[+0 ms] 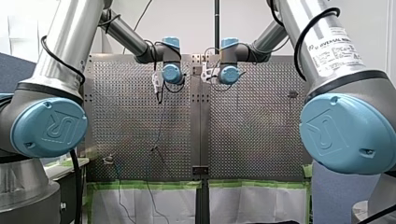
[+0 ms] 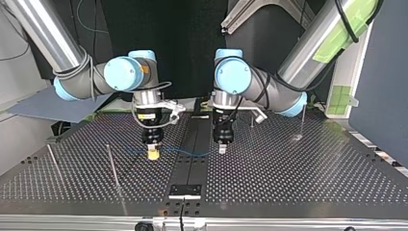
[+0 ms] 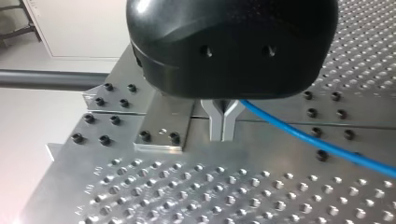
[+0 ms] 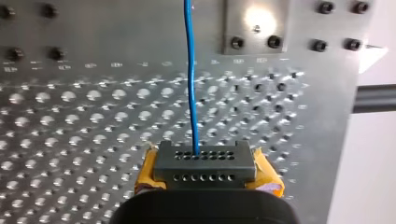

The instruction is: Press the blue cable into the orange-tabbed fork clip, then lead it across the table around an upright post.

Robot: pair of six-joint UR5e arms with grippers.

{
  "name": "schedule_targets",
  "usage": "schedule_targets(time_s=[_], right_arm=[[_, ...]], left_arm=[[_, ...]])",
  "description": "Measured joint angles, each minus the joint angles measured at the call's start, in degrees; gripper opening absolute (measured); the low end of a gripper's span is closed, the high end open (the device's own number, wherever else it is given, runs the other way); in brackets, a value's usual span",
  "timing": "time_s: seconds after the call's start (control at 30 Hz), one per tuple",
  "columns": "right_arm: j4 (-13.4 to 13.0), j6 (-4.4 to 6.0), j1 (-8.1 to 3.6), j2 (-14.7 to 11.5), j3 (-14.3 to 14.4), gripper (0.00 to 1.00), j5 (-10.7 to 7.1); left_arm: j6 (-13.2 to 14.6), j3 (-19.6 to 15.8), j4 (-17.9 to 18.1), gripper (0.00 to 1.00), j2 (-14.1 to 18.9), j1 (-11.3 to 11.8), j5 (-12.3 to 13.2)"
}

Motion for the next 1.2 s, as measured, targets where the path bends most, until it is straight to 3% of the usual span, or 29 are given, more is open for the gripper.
schedule_targets(time_s=[0.63, 0.87, 1.2], right_arm=[[3.94, 0.27, -0.96, -3.65, -4.11, 0.00, 0.61], [5.82, -0.04, -2.05, -4.43, -4.45, 0.00, 2.03], [6.71, 0.01, -3.92, -6.44, -4.47, 0.00, 2.64]], left_arm=[[0.42, 8.63, -6.44, 0.00, 0.04, -1.86, -1.32], [0.39, 10.97, -7.89, 0.00, 0.03, -2.39, -1.38], [0.27, 13.15, -9.18, 0.00, -0.05, -2.78, -1.20]])
